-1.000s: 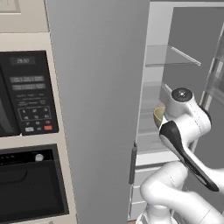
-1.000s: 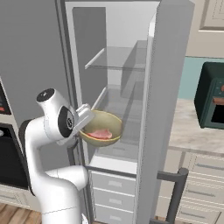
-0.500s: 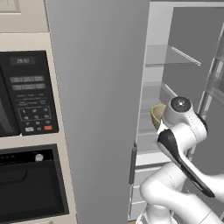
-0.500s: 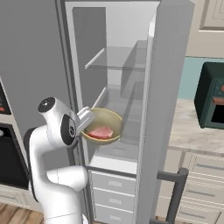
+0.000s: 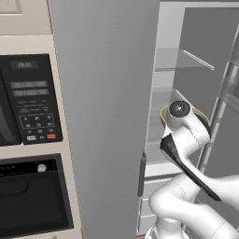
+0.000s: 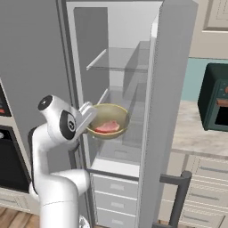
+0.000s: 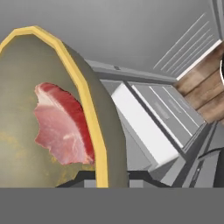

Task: Place one of the steaks on the plate and the other in the bowl. Then place the bowl in the fridge.

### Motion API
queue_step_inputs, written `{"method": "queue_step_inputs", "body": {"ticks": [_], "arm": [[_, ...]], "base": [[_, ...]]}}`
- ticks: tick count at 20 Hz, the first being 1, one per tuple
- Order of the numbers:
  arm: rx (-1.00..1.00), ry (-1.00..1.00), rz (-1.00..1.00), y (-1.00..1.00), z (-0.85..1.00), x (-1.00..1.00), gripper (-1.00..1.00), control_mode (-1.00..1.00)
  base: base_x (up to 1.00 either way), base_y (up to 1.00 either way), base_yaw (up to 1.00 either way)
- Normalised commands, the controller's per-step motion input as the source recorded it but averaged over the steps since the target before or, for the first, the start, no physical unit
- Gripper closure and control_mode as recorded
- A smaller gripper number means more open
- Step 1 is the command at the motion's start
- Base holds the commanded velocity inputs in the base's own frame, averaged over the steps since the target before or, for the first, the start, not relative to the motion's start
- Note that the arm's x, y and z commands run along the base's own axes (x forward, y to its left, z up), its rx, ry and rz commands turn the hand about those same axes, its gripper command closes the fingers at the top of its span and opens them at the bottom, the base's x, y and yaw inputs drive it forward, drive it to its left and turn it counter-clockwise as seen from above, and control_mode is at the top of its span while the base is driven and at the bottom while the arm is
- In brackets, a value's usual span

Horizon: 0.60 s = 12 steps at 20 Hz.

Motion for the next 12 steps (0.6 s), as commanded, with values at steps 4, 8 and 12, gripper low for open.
{"method": "queue_step_inputs", "body": {"ticks": [4, 8, 12], "arm": [[-0.07, 0.21, 0.31, -0.69, 0.17, 0.68, 1.00, -1.00], [-0.04, 0.07, 0.37, -0.66, 0.01, 0.72, 1.00, -1.00], [-0.04, 0.01, 0.34, -0.49, 0.00, 0.60, 1.00, -1.00]], "base": [[0.00, 0.00, 0.00], [0.00, 0.00, 0.00], [0.00, 0.00, 0.00]]}}
